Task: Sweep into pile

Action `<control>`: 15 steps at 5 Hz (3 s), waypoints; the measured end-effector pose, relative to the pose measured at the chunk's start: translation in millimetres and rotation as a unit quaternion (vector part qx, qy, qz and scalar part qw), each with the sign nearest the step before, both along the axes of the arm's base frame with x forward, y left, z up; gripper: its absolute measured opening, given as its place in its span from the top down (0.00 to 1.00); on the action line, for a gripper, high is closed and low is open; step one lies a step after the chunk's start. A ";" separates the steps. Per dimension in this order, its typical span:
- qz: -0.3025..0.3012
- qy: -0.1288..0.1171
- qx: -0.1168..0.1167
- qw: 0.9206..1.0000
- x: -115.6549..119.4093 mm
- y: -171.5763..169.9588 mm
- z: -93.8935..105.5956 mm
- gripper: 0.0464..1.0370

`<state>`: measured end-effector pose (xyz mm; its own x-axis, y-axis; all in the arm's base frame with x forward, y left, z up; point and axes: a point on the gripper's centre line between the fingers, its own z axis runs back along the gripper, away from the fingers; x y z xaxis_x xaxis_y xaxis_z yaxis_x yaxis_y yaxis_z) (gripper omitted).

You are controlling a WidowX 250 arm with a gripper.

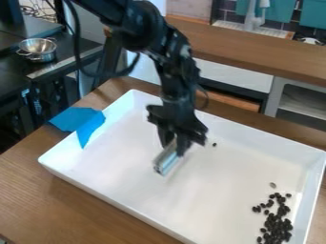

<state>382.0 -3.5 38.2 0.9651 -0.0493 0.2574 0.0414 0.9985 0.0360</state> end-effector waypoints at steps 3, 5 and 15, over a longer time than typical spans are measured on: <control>0.092 -0.012 0.044 0.995 38.6 60.4 -27.2 0.68; 0.082 0.001 0.057 0.995 38.9 41.8 -34.0 0.68; -0.123 0.016 -0.027 0.992 -2.2 -118.7 -38.7 0.68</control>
<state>379.8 -122.2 -0.5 0.9335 -0.2707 0.2353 0.2839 0.9586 -0.0236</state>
